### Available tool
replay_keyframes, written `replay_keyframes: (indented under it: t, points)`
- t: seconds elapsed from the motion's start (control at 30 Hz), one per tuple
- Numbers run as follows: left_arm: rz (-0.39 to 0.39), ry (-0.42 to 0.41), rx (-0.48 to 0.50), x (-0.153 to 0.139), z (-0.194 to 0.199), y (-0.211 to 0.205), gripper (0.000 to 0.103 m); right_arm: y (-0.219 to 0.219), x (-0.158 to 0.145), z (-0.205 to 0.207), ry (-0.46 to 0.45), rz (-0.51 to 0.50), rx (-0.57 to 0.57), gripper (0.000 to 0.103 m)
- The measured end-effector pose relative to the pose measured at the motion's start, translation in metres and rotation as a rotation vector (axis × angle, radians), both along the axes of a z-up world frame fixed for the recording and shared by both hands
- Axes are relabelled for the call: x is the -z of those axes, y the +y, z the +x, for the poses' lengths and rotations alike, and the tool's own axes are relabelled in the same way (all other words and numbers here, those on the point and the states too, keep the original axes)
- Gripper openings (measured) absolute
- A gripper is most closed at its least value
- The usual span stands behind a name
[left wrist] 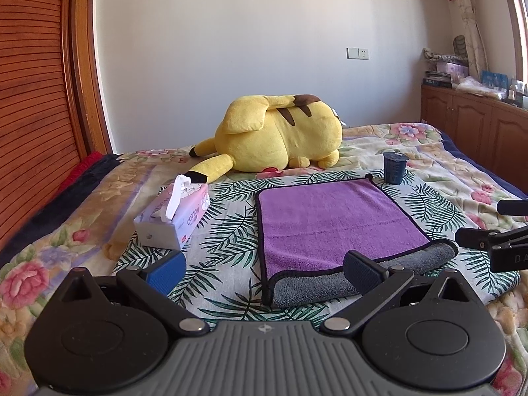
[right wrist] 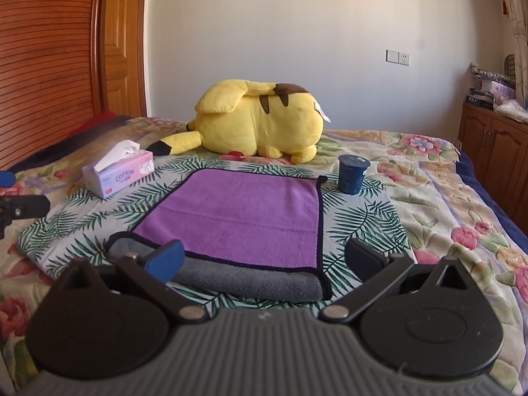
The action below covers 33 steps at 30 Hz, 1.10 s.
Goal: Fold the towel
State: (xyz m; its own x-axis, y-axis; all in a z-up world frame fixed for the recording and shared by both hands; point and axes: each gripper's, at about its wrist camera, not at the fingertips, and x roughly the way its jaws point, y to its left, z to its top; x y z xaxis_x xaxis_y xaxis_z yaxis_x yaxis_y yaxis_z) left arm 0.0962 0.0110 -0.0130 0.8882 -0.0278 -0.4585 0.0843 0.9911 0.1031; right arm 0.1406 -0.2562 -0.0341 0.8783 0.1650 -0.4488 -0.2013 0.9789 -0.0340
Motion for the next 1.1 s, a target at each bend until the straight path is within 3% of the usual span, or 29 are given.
replay_keyframes:
  t: [0.4, 0.53, 0.67, 0.77, 1.1]
  points:
    - [0.002, 0.031, 0.017, 0.013, 0.027, 0.003, 0.075, -0.007, 0.003, 0.025, 0.019, 0.03, -0.002, 0.103]
    - [0.002, 0.041, 0.035, 0.016, 0.035, 0.003, 0.064, -0.007, 0.005, 0.033, 0.027, 0.027, -0.008, 0.103]
    - [0.013, 0.046, 0.039, 0.021, 0.044, 0.002, 0.06, -0.007, 0.007, 0.039, 0.033, 0.026, -0.012, 0.102]
    - [0.009, 0.06, 0.046, 0.025, 0.051, 0.001, 0.057, -0.008, 0.011, 0.046, 0.049, 0.026, -0.016, 0.093]
    - [0.002, 0.124, 0.06, 0.046, 0.074, 0.002, 0.045, -0.008, 0.024, 0.062, 0.098, 0.013, -0.019, 0.09]
